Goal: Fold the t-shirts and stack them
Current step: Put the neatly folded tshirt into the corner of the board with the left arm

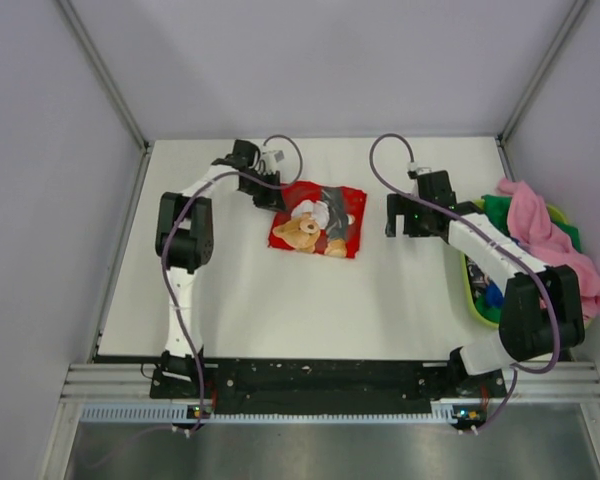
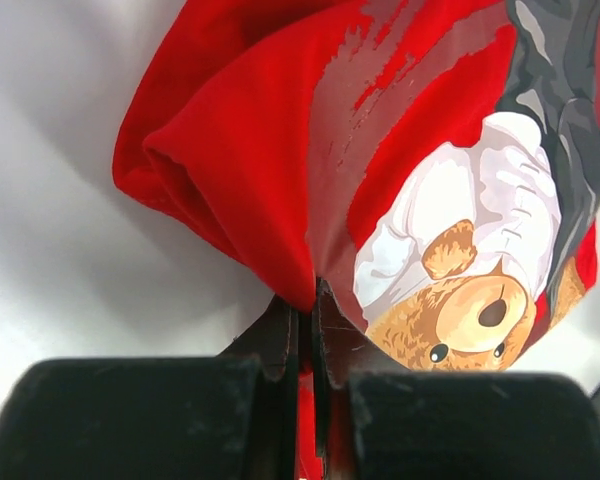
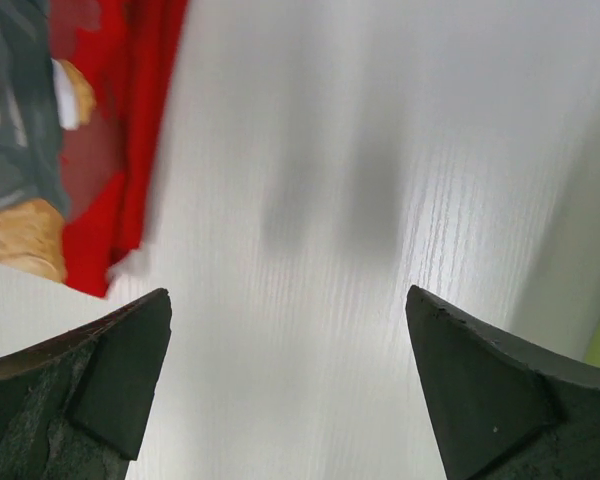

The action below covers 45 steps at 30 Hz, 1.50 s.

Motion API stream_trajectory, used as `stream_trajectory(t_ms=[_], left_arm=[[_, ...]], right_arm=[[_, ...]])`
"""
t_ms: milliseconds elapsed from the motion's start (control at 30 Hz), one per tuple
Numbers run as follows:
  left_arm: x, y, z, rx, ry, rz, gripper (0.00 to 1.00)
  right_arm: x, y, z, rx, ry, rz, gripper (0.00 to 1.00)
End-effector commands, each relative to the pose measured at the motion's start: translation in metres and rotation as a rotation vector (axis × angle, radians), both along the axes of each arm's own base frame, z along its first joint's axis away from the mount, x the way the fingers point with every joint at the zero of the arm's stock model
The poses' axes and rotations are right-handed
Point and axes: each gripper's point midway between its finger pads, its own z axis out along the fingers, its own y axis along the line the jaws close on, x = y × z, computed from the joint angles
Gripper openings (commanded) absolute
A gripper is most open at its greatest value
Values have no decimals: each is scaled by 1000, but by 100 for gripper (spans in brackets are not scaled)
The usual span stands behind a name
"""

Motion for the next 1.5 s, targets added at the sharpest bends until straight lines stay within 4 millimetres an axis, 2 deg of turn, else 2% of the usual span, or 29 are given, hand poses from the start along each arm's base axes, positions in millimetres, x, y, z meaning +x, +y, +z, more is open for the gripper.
stream_trajectory(t_ms=[0,100,167,267,433,533,667,800,833,900,967,1067,1133,1233,1333,1400,1467], left_arm=[[30,98,38,127,-148,126,0],[45,156,41,247,-195,170,0],[53,206,41,339,-208,221,0],[60,269,43,459,-222,292,0],[67,350,49,604,-249,380,0],[78,390,59,717,-287,430,0],[91,428,63,872,-327,468,0],[103,451,66,987,-353,482,1],[107,456,67,1005,-361,491,8],[112,468,73,1060,-382,533,30],[114,478,84,1110,-405,575,44],[113,486,106,1150,-432,636,54],[109,477,113,1115,-442,635,60],[99,452,124,1047,-475,598,62],[83,404,128,961,-504,504,64],[67,364,127,888,-520,407,63],[47,316,118,815,-525,288,59]], right_arm=[[2,-9,16,-36,-59,-2,99],[2,-10,16,-40,-60,3,99],[3,-10,17,-47,-65,6,99],[3,-11,18,-57,-70,9,99],[4,-13,19,-66,-75,14,99],[5,-13,20,-70,-79,16,99],[4,-15,22,-80,-81,17,99],[3,-16,25,-85,-89,17,99],[3,-16,24,-86,-87,15,99],[3,-16,24,-86,-86,19,99],[3,-16,26,-86,-87,20,99],[4,-18,32,-90,-102,14,99],[3,-16,38,-79,-118,21,99],[6,-20,48,-92,-154,-5,99],[6,-31,60,-114,-215,-59,99],[5,-34,70,-106,-272,-80,99],[1,-37,73,-101,-309,-86,99]])
